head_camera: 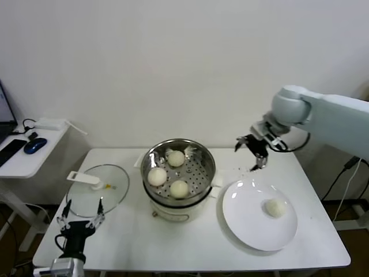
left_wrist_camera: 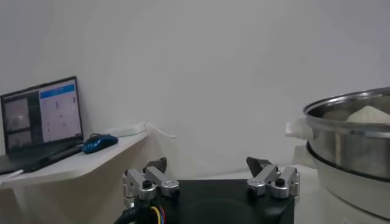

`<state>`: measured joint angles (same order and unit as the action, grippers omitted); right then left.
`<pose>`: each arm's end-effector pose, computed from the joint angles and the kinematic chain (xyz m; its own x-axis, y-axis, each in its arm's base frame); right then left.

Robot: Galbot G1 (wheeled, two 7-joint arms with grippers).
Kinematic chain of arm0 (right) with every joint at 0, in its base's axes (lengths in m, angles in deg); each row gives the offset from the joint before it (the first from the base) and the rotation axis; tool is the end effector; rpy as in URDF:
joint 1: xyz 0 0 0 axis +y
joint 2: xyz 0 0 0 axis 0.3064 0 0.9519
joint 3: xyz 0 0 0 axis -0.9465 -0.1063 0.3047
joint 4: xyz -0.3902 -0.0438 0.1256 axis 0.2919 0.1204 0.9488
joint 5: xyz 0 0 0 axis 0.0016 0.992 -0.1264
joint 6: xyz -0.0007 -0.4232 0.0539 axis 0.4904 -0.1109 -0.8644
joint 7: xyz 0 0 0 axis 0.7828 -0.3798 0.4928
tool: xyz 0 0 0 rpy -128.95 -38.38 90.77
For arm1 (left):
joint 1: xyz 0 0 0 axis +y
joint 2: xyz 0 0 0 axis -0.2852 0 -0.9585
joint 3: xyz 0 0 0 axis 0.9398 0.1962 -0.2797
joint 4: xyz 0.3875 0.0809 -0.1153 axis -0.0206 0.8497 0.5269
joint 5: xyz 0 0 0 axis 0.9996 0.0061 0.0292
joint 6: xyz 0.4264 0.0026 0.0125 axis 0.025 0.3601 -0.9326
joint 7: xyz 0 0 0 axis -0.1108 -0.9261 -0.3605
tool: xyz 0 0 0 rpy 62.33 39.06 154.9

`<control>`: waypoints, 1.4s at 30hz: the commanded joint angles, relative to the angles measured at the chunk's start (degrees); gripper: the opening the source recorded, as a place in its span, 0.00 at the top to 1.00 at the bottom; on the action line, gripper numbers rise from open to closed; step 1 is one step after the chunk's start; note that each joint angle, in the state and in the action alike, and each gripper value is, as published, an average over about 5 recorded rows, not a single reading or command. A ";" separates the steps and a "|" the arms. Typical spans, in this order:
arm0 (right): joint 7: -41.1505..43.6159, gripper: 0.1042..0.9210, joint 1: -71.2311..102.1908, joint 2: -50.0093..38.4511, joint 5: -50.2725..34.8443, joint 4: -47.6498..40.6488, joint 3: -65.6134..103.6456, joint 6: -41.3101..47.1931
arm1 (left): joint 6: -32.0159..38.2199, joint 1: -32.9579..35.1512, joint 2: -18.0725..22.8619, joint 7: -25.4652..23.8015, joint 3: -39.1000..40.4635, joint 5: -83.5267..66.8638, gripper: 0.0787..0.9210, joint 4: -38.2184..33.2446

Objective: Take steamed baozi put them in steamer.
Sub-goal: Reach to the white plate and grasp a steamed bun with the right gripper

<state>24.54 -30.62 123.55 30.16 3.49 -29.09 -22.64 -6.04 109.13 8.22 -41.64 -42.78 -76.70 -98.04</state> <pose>0.6102 -0.0941 -0.0258 -0.1773 -0.2083 0.9619 -0.8694 -0.4250 -0.2522 0.1785 0.0937 -0.3737 -0.9788 -0.1945 0.0638 -0.1764 0.9597 0.2188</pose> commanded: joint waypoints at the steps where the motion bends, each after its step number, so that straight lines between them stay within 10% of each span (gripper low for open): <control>1: -1.32 0.12 17.51 -17.25 4.50 0.06 8.04 8.15 | 0.14 0.22 -0.11 0.05 0.40 0.06 0.12 -0.14; 42: -3.13 0.12 41.85 -3.13 17.00 -16.48 25.79 6.23 | 0.49 0.57 0.09 0.05 -1.15 -0.31 0.12 2.04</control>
<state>21.44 9.50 118.03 46.43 -11.15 -4.36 -16.47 -5.50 109.84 8.37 -41.61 -43.88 -76.96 -96.16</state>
